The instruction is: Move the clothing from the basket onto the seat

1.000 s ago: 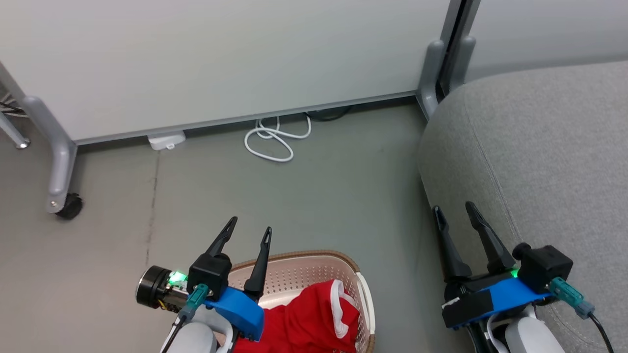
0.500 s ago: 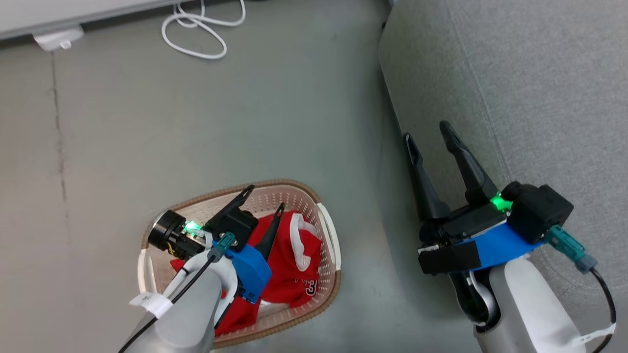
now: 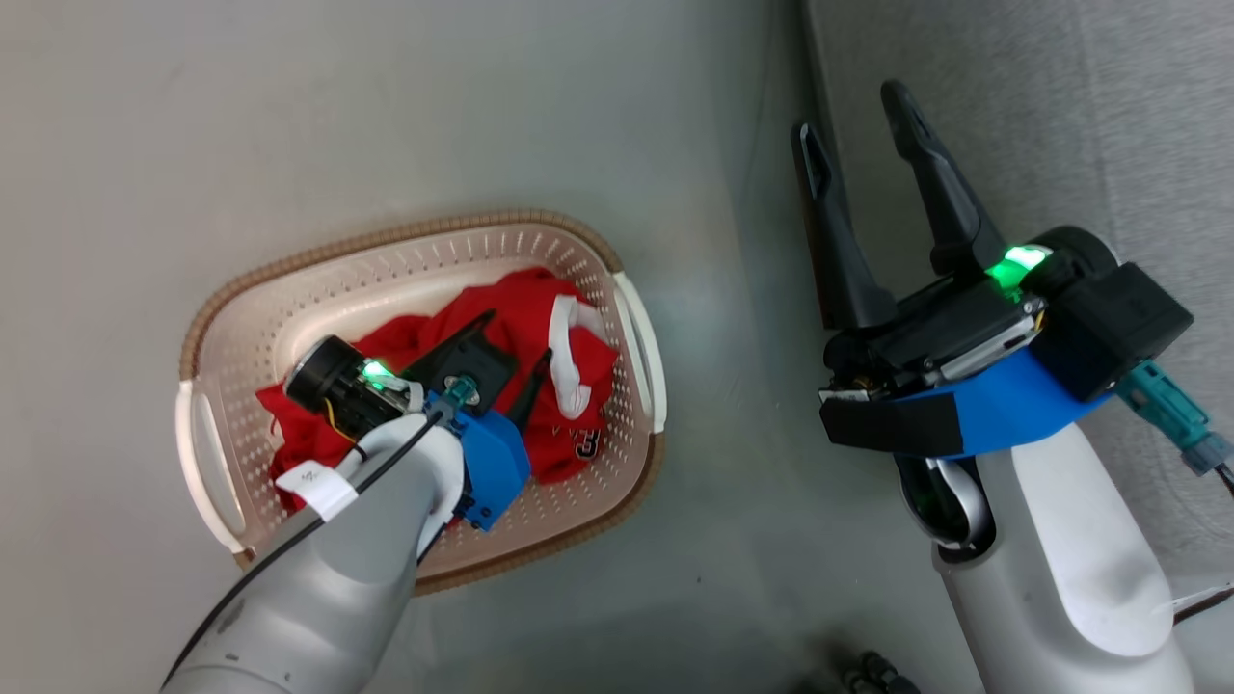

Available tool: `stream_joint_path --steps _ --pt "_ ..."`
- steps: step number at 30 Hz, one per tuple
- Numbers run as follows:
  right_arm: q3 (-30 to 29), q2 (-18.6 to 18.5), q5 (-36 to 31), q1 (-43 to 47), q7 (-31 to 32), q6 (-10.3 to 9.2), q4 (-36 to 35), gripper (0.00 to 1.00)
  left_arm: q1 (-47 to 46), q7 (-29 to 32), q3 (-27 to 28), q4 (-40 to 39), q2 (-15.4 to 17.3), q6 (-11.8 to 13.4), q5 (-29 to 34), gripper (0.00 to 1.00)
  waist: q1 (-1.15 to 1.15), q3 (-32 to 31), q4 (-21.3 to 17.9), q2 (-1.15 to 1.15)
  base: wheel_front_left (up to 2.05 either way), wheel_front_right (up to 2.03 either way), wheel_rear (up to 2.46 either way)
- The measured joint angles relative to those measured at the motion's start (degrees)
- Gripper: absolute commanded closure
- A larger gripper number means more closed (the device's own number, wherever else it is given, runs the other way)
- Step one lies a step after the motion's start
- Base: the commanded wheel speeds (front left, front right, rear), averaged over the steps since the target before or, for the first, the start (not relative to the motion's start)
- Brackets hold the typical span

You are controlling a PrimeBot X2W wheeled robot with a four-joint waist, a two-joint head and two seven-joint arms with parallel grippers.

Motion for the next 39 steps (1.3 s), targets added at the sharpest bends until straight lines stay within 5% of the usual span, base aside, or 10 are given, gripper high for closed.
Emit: stream_joint_path --steps 24,39 --pt "-0.7 0.0 -1.7 -2.4 0.0 0.0 -9.7 0.0 -15.5 4.4 -19.0 9.3 0.9 0.0 -8.4 0.0 -0.01 16.2 0.7 0.0 0.0 0.0 0.0" --pt "-1.1 0.0 -4.8 0.9 0.0 0.0 -14.9 0.0 -18.9 17.6 -24.8 11.2 -0.3 0.9 -4.9 0.0 -0.01 18.8 2.5 0.0 0.0 0.0 0.0"
